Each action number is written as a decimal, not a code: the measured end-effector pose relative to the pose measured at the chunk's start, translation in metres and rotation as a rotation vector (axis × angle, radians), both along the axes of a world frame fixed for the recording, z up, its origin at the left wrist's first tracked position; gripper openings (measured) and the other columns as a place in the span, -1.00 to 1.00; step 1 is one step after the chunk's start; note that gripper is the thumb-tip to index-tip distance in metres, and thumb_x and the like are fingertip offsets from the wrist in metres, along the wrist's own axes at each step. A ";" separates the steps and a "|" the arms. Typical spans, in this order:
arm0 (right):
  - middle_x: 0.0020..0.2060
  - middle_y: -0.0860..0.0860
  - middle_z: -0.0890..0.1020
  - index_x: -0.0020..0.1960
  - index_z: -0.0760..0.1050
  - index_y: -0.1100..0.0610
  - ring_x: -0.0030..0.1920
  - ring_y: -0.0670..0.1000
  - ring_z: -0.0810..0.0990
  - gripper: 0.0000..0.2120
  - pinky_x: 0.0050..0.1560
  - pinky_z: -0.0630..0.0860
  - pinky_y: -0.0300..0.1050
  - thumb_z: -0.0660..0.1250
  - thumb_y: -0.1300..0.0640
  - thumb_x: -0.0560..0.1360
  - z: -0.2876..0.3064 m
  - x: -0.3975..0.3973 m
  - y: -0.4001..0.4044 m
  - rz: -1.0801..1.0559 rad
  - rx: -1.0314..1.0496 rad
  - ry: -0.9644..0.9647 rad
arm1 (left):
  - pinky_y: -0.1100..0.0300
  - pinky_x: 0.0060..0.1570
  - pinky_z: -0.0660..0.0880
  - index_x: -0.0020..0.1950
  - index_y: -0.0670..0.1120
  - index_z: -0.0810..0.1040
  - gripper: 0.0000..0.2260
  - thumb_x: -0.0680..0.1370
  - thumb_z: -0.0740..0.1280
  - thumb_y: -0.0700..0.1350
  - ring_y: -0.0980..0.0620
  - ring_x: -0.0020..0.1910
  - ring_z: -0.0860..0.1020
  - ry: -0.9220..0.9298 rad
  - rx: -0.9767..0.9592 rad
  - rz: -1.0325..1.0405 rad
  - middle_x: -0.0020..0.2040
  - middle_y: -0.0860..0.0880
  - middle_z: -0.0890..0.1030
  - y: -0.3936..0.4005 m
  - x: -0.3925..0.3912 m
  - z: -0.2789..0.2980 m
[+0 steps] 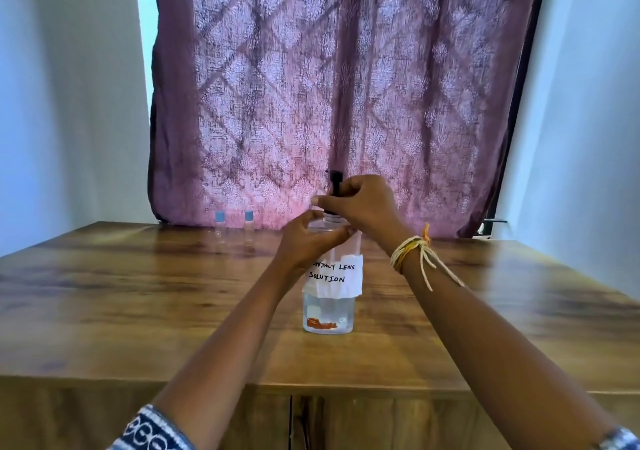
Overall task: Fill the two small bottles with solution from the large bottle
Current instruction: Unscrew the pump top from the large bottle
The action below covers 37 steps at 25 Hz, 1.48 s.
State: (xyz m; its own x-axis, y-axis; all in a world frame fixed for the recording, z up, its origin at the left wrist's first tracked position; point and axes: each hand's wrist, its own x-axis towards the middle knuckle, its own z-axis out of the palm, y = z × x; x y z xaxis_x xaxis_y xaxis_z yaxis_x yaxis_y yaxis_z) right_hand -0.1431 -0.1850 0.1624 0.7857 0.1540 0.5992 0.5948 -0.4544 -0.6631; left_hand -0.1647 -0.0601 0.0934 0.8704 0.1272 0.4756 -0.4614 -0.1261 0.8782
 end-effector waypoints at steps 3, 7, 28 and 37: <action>-0.67 -0.20 0.47 -0.50 0.47 0.02 -0.60 -0.29 0.44 -0.61 -0.61 0.26 -0.45 0.61 -0.16 0.17 -0.002 0.007 -0.001 -0.033 -0.001 -0.009 | 0.35 -0.33 0.55 -0.11 0.11 0.65 -0.81 0.34 0.57 -0.02 0.10 -0.23 0.71 -0.046 -0.037 -0.045 -0.19 0.09 0.74 -0.001 0.005 -0.004; -0.51 -0.19 0.62 -0.41 0.59 -0.04 -0.44 -0.25 0.59 -0.77 -0.37 0.49 -0.39 0.62 -0.05 0.22 -0.002 0.006 -0.005 0.059 0.046 -0.024 | 0.30 -0.28 0.57 -0.13 0.17 0.67 -0.80 0.29 0.58 0.04 0.06 -0.19 0.72 -0.071 -0.056 -0.064 -0.16 0.05 0.75 0.000 0.006 -0.006; -0.23 0.10 0.62 0.14 0.51 0.18 -0.19 0.00 0.62 -0.55 -0.10 0.60 -0.08 0.58 0.20 0.31 -0.008 -0.003 -0.011 0.344 0.197 0.184 | 0.29 -0.23 0.57 -0.09 0.11 0.68 -0.78 0.30 0.55 0.07 0.04 -0.14 0.72 -0.101 -0.065 -0.053 -0.14 0.02 0.75 -0.005 0.000 -0.006; 0.01 0.21 0.67 0.36 0.39 0.25 0.01 0.13 0.68 -0.41 0.09 0.63 0.01 0.49 0.35 0.38 -0.004 -0.004 -0.005 0.410 0.265 0.329 | 0.30 -0.28 0.55 -0.17 0.17 0.68 -0.86 0.31 0.55 0.03 0.07 -0.20 0.71 -0.110 -0.077 -0.039 -0.19 0.04 0.74 -0.006 -0.002 -0.005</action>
